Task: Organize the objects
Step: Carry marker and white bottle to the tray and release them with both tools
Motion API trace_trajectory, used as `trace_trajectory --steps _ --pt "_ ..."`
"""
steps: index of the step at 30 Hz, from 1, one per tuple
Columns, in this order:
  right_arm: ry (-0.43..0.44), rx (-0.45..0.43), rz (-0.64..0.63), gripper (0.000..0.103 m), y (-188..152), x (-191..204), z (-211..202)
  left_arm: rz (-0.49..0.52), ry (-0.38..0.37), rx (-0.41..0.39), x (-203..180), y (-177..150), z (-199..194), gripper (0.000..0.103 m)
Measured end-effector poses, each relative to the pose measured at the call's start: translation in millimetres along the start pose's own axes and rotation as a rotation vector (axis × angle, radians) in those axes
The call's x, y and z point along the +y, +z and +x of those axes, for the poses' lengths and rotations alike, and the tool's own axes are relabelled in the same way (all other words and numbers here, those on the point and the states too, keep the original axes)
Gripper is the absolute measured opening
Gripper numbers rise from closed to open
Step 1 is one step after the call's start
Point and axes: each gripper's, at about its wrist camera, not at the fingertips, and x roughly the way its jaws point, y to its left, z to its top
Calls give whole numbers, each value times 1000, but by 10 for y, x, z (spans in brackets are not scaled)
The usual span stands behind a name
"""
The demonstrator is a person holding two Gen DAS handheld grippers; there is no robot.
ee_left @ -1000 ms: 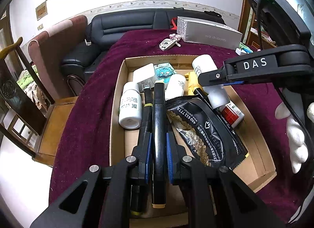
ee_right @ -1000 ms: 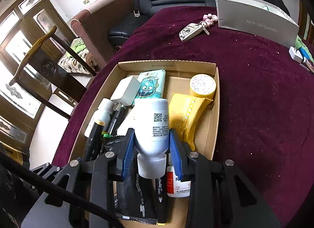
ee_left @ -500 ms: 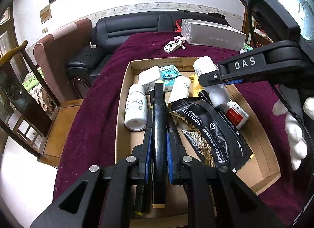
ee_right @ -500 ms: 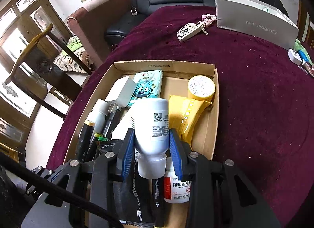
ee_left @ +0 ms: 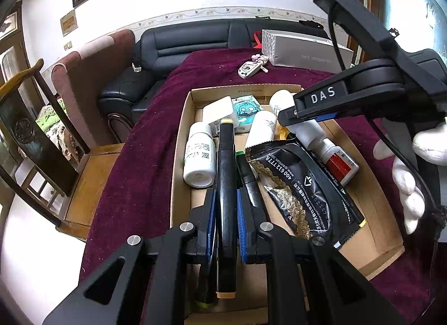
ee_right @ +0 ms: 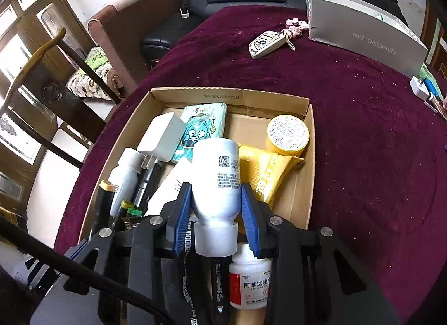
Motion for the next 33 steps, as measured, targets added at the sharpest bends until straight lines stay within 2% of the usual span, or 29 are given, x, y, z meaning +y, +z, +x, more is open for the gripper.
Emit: trace_trajectory --steps 19,22,24,29,33 --pt "-17 -4 -1 33 94 6 102 -7 14 -8 13 18 -19 14" --pt "-20 -3 -6 33 109 11 110 -10 20 -12 3 28 -45 24" --pt "-12 -2 0 33 127 10 111 -12 27 -19 -7 35 -70 43" --pt "27 -7 45 39 154 -26 81 -9 42 -30 -22 52 -143 46" --pt "46 -40 40 39 156 -4 -56 -1 50 -33 -47 65 -189 53"
